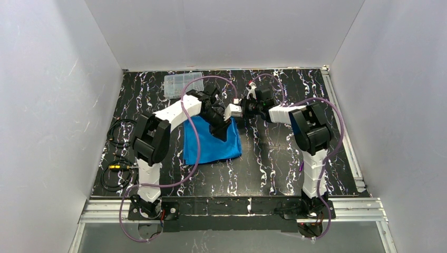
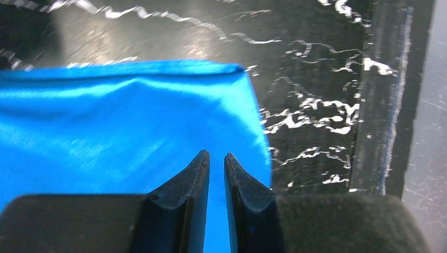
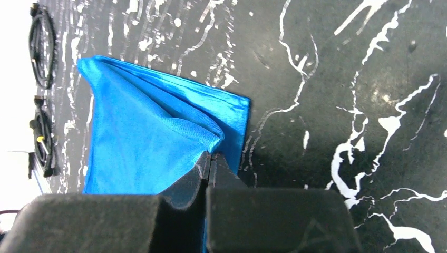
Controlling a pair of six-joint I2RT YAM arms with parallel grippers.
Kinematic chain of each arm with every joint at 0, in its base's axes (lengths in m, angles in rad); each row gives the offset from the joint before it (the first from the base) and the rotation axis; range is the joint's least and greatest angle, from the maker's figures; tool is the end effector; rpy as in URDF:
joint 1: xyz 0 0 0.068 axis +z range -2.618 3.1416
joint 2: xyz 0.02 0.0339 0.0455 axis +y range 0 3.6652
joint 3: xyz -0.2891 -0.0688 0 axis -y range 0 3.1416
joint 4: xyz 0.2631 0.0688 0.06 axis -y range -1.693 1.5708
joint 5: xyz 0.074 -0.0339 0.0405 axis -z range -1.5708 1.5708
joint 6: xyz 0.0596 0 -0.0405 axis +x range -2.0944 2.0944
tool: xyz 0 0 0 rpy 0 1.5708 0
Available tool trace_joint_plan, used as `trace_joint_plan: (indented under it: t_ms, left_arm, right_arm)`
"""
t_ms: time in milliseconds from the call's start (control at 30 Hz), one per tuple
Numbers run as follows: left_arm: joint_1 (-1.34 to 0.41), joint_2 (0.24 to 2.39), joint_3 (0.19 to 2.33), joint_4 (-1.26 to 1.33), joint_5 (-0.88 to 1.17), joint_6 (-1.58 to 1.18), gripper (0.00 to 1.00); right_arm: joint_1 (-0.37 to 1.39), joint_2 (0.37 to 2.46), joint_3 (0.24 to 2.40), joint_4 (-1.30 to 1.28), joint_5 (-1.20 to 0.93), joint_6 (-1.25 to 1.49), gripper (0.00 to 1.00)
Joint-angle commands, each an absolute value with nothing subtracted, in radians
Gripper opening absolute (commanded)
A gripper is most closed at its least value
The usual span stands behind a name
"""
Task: Fold the napkin into a case and place the utensils inside
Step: Smooth out the lower triangle-folded napkin at the center of the board.
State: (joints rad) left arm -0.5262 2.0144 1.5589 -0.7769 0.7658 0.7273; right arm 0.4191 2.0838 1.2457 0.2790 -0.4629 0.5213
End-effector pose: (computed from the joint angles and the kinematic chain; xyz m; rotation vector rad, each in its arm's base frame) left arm 0.3646 -0.2595 0.2024 1.6483 1.9751 -0.9845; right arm 0.4371 0.2239 0.1424 -0.1766 2.2394 1.0270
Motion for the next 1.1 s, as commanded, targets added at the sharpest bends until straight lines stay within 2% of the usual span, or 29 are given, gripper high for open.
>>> trace_joint_plan:
  t_ms: [0,200,700,867,967,1067]
  left_arm:
    - [-0.559,1.938,1.544,-0.83,0.879,0.798,0.16]
    - [-0.58,1.978,1.548,-0.818,0.946,0.823,0.16]
    - [-0.646,2.089,1.539,-0.679,0.839,0.817,0.16]
    - [-0.676,2.136,1.519,-0.573,0.73,0.78,0.16]
    - [-0.676,2.164,1.536,-0.565,0.69,0.749,0.16]
    - [-0.671,2.124,1.512,-0.544,0.681,0.729,0.15]
  right_arm:
    - [0.418,2.137,1.258,0.314,-0.459,0.528,0.01]
    - [0.405,2.165,1.25,0.308,-0.435,0.53,0.01]
    - [0.376,2.19,1.195,0.358,-0.42,0.585,0.01]
    - [0.376,2.17,1.166,0.373,-0.403,0.59,0.01]
    - [0.377,2.145,1.156,0.373,-0.398,0.591,0.06]
    - [0.376,2.118,1.151,0.371,-0.396,0.595,0.21]
